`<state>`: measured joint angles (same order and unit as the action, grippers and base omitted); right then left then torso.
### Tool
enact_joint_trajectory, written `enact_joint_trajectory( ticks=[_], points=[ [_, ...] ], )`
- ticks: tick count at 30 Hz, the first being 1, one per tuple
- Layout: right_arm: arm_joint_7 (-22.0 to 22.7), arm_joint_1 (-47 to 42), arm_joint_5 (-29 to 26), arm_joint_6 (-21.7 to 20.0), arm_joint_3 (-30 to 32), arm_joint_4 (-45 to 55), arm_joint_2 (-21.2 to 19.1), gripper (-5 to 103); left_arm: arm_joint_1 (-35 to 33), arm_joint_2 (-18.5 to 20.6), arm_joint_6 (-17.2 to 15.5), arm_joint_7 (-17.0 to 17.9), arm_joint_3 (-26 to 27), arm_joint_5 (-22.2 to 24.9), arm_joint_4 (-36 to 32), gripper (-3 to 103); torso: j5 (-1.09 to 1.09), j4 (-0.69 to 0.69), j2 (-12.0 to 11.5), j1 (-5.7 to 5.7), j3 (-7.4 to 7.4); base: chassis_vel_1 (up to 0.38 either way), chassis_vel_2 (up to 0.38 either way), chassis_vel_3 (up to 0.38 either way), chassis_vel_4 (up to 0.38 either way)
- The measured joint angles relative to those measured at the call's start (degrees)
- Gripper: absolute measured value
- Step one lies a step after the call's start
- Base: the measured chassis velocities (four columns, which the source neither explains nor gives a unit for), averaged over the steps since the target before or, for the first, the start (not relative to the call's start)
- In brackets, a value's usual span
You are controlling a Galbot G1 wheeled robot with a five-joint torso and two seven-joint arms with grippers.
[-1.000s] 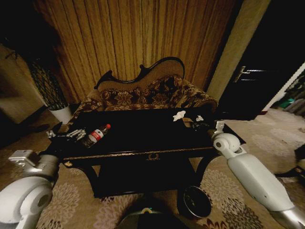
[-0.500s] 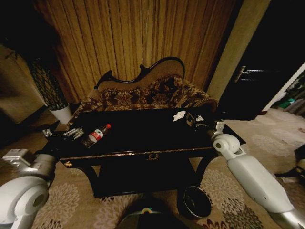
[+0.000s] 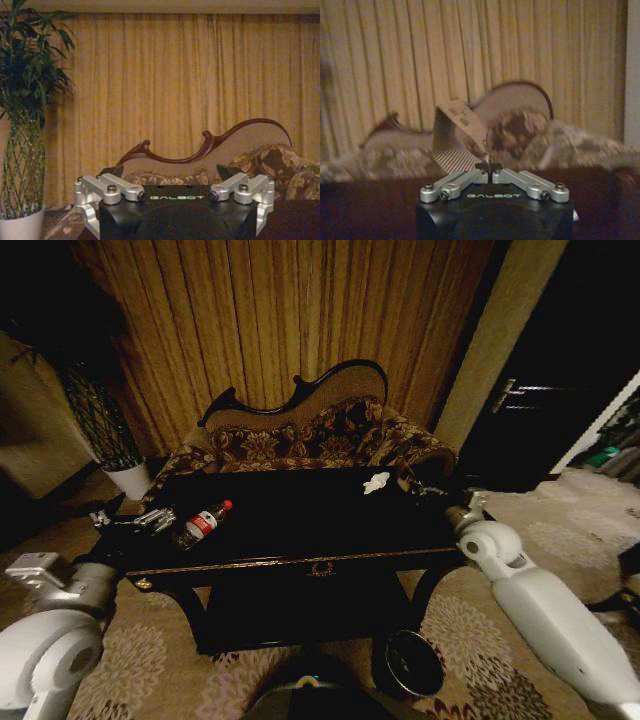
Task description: Move to the front of the table and place the trash on the table into the trash bin.
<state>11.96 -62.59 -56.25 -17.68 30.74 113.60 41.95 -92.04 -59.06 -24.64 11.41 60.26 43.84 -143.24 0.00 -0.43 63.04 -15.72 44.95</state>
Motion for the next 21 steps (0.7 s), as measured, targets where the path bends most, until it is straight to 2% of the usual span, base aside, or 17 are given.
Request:
enact_joint_trajectory(
  ticks=[3, 7, 13, 21],
  points=[
    [-0.01, -3.53, -0.23, 2.69, 2.18, 4.55, 0.0, 0, 0.48, -0.26, 0.07, -0.02, -0.38, -0.07, 0.0, 100, 0.0, 0.0, 0.0, 0.0, 0.0, 0.0, 0.0, 0.0, 0.0],
    [0.17, -5.48, 0.02, 3.43, 3.08, 7.72, 0.86, 0, 0.86, -0.12, 0.09, -0.02, -0.43, -0.07, 0.0, 100, 0.01, 0.01, 0.0, 0.0, 0.0, 0.0, 0.0, 0.0, 0.0],
    [2.38, -9.86, 1.67, -0.62, 6.83, 14.48, 2.91, 0, 0.71, 0.14, 0.13, -0.02, 0.46, 0.14, 0.0, 100, 0.0, 0.01, 0.01, 0.0, 0.0, 0.0, 0.0, 0.0, 0.0],
    [2.53, -14.22, 2.97, -1.23, 10.83, 17.22, 4.17, 0, 0.76, -0.15, 0.18, -0.08, 0.39, 0.19, 0.0, 100, 0.0, 0.0, 0.0, 0.0, 0.0, 0.0, 0.0, 0.0, 0.0]
  ],
)
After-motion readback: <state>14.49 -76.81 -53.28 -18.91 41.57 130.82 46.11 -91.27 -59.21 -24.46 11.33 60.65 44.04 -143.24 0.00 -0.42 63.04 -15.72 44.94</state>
